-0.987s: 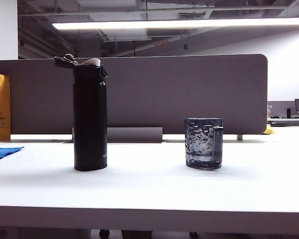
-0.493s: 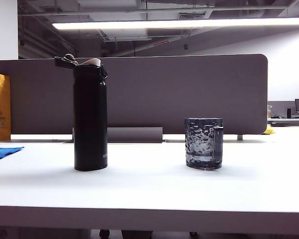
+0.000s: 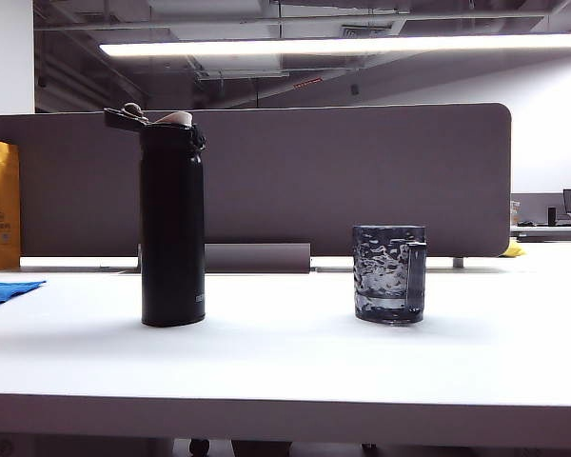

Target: Pick up the black thermos, pour some water into the cup, then place the black thermos back on the table.

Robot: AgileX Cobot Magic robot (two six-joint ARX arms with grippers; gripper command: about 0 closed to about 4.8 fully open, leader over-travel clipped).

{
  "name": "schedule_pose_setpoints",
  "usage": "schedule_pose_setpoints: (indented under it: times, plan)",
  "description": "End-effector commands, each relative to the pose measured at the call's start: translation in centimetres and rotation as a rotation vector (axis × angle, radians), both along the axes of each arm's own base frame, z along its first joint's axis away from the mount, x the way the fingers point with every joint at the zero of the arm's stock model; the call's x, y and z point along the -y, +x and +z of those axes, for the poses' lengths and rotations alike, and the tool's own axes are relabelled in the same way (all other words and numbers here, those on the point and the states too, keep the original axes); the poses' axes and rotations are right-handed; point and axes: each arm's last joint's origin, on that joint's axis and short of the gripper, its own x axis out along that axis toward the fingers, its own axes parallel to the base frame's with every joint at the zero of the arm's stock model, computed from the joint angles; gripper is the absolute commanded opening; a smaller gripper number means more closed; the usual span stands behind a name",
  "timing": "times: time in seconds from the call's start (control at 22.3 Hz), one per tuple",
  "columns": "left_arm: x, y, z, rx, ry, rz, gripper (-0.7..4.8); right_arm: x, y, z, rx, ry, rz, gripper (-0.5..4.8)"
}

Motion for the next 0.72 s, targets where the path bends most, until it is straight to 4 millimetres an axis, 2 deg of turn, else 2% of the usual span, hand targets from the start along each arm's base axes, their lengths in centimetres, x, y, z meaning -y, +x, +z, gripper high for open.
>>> schedule_pose_setpoints:
  times: [0.04, 0.72]
  plan:
    - [-0.04, -0.02, 0.12, 0.004, 0.002, 0.011, -0.05, 0.04, 0.04, -0.36, -0.025, -0.025, -0.017, -0.01]
    - [-0.04, -0.02, 0.11, 0.004, 0.002, 0.011, -0.05, 0.01, 0.04, -0.32, -0.021, -0.024, -0.009, -0.01]
